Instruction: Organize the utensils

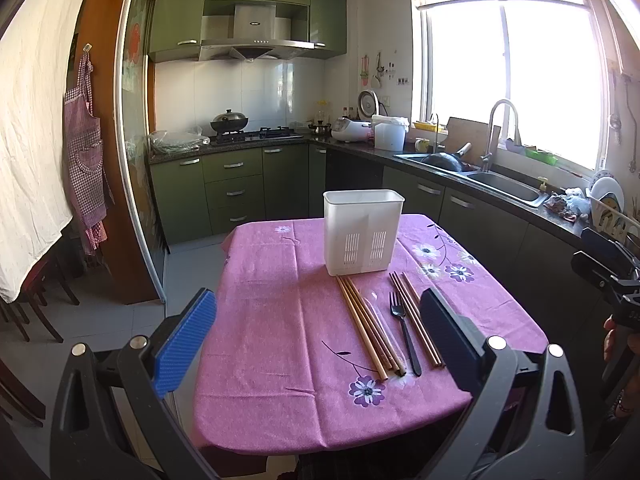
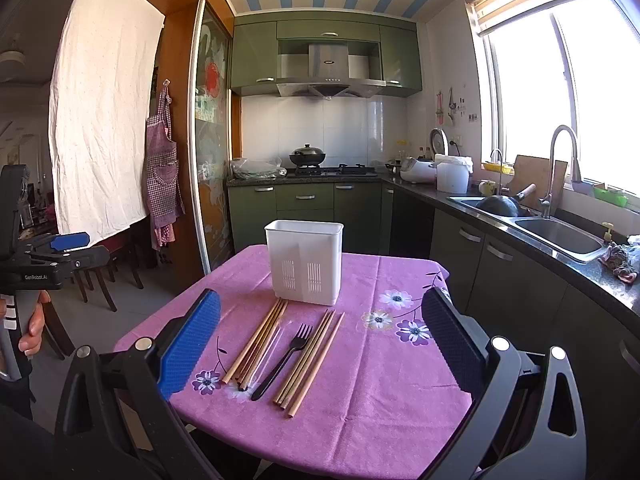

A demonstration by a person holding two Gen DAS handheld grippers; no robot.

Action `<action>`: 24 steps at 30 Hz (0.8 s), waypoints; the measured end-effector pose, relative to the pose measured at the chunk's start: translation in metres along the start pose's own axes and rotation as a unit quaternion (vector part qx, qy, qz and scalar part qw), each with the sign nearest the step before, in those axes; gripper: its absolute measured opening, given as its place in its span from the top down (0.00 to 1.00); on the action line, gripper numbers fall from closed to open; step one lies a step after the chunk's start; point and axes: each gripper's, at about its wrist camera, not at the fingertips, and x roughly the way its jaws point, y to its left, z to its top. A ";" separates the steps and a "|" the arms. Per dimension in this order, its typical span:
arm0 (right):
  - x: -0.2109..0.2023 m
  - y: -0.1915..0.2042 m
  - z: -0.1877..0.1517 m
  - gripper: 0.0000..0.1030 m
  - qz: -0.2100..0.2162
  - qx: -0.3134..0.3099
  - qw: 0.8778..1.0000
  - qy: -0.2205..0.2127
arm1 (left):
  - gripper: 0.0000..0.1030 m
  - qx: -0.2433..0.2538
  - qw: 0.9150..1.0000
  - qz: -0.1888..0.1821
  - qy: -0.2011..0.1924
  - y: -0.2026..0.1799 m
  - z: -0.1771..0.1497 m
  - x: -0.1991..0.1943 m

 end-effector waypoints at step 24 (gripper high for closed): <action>0.066 -0.017 -0.004 0.04 -0.047 -0.020 0.995 0.086 | 0.06 -0.024 0.992 -0.027 0.120 0.002 0.002 0.089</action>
